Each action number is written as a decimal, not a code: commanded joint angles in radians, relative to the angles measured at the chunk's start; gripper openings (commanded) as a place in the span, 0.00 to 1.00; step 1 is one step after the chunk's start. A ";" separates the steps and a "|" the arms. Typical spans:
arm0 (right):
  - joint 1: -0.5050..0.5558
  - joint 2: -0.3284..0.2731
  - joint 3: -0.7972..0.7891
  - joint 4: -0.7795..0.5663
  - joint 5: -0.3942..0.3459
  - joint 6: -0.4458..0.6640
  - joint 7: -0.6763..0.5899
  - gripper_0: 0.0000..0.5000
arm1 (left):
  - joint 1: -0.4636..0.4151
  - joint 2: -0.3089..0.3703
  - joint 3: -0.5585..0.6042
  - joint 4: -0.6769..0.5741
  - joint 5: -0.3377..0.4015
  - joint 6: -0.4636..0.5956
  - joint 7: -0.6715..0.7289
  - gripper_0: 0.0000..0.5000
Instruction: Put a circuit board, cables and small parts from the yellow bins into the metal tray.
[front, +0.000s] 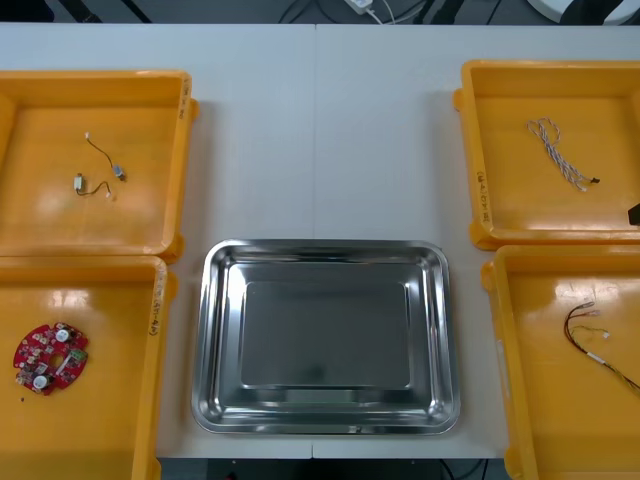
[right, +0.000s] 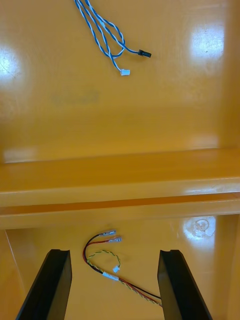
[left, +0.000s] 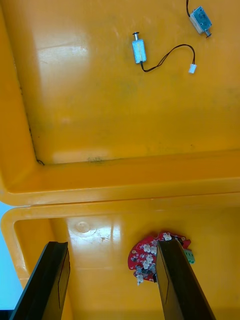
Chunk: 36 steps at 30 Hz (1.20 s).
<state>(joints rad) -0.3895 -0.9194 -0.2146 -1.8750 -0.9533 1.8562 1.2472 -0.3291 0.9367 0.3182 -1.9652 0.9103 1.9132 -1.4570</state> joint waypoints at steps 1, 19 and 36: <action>0.004 -0.038 -0.034 -0.009 -0.007 0.004 -0.048 1.00 | 0.016 0.007 0.033 -0.001 -0.004 0.007 -0.100 1.00; 0.004 -0.038 -0.034 -0.009 -0.007 0.004 -0.048 1.00 | 0.016 0.007 0.033 -0.001 -0.004 0.007 -0.100 1.00; 0.004 -0.038 -0.034 -0.009 -0.007 0.004 -0.048 1.00 | 0.016 0.007 0.033 -0.001 -0.004 0.007 -0.100 1.00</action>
<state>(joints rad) -0.3895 -0.9194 -0.2146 -1.8750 -0.9533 1.8562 1.2472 -0.3291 0.9367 0.3182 -1.9652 0.9103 1.9132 -1.4572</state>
